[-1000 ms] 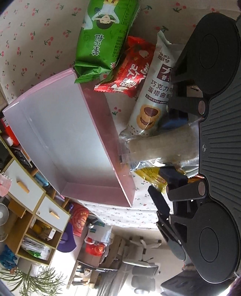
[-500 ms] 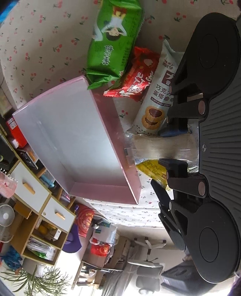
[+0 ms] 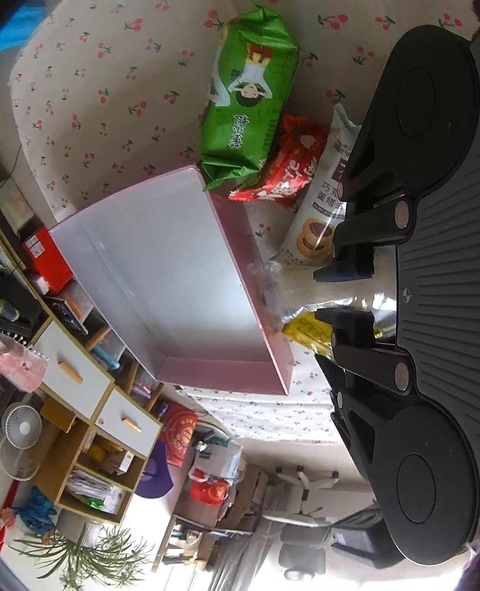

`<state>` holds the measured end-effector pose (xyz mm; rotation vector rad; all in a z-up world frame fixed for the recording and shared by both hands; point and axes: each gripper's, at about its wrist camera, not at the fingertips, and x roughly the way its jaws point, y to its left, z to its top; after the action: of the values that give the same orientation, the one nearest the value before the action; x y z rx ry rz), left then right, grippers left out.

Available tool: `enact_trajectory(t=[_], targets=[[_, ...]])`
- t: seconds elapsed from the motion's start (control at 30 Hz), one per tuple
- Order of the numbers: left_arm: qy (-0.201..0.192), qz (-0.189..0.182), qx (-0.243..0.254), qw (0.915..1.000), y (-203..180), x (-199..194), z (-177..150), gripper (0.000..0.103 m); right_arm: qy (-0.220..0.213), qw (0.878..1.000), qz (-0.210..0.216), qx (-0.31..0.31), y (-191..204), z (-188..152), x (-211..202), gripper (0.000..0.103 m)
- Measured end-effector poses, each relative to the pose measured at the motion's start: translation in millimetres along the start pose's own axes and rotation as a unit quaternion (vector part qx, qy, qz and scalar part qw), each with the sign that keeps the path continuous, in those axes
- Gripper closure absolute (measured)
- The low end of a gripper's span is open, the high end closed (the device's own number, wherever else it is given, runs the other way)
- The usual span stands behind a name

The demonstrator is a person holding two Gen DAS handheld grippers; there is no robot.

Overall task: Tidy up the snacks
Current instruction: 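Grasp the yellow biscuit pack with left tool while right tool grasps clear bread bag, then carry both packs into the pink box and open both tools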

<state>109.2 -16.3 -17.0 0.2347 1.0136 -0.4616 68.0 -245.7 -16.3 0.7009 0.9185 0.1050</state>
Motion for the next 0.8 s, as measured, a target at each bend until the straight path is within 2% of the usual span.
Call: enact_trajectory(t=[0.07, 0.17, 0.37, 0.47, 0.53, 0.6, 0.67, 0.8], targets=[[0.003, 0.002, 0.001, 1.0000, -1, 0, -1, 0.056, 0.006, 1.000, -0.005, 0.005, -1, -1, 4, 0.082], [0.004, 0.012, 0.000, 0.9999, -2, -2, -1, 0.056, 0.016, 1.000, -0.022, 0.002, -1, -3, 13, 0.069], [-0.001, 0.017, -0.027, 0.9995, 9, -11, -3, 0.056, 0.020, 0.996, -0.058, -0.063, 24, -14, 33, 0.054], [-0.001, 0.024, -0.038, 0.9990, 14, -13, -6, 0.056, 0.013, 0.991, -0.085, -0.107, 39, -24, 43, 0.055], [0.000, 0.026, -0.045, 0.9987, 17, -14, -7, 0.056, 0.011, 0.986, -0.104, -0.131, 45, -30, 50, 0.067], [0.000, 0.021, -0.057, 0.9981, 20, -16, -8, 0.056, 0.002, 0.983, -0.112, -0.146, 50, -34, 52, 0.069], [-0.007, 0.018, -0.064, 0.9977, 23, -21, -7, 0.056, 0.000, 0.984, -0.108, -0.140, 52, -34, 48, 0.071], [-0.030, 0.003, -0.076, 0.9967, 26, -35, -3, 0.056, -0.001, 0.991, -0.069, -0.115, 52, -31, 29, 0.072]])
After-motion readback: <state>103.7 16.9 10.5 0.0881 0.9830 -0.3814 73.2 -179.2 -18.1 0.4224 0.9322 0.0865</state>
